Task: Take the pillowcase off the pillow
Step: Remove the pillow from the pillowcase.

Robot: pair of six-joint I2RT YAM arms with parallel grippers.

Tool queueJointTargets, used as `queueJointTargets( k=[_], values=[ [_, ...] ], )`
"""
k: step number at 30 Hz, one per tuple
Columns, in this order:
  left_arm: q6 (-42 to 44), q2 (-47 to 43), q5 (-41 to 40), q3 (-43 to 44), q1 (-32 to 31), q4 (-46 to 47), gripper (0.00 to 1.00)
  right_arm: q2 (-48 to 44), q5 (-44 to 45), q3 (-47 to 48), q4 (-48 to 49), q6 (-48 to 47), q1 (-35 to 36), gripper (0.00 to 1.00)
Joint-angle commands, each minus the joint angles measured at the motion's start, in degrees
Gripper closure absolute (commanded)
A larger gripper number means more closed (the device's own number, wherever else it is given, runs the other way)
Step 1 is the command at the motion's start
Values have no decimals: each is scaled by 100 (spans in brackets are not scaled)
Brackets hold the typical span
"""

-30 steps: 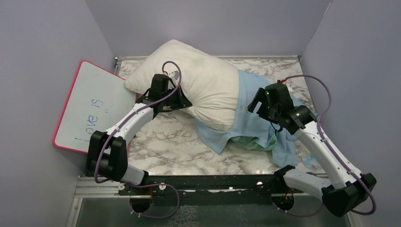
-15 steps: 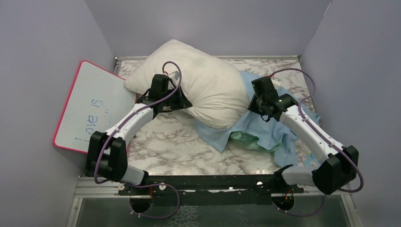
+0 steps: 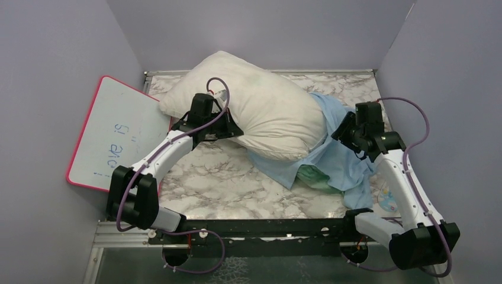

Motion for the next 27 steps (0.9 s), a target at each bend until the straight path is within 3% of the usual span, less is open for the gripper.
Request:
queueJointTargets(
  k=[1,5,10,16,18,20,22,24,27],
  values=[
    [405,-210,-398,92,223,-89,100,8,-580,762,246,-739,-142,36],
    [559,-297,-90,105,221,-10,98,499,-702,1193,554,-881,-148,29],
    [676,-599,-41,323,161,-41,48,1783,-1248,1981,727,-913,-149,26],
    [867,-1038,-807,860,-162,-236,19,3004,-1754,2366,1042,-814,-140,27],
    [1029,-893,-877,1214,-306,-281,15,3254,-1622,2343,1034,-802,-142,36],
    [1358,-445,-770,1769,-533,-393,10,3331,-1466,2339,945,-877,-141,60],
    [1788,311,-912,2591,-999,-765,9,3081,-886,2125,960,-713,-148,76],
    [2165,1151,-1170,3451,-1445,-1034,6,2717,-531,1821,1140,-682,-145,82],
    [2481,2533,-1441,4689,-1920,-1497,3,2282,-850,1451,1385,-853,-148,84]
  ],
)
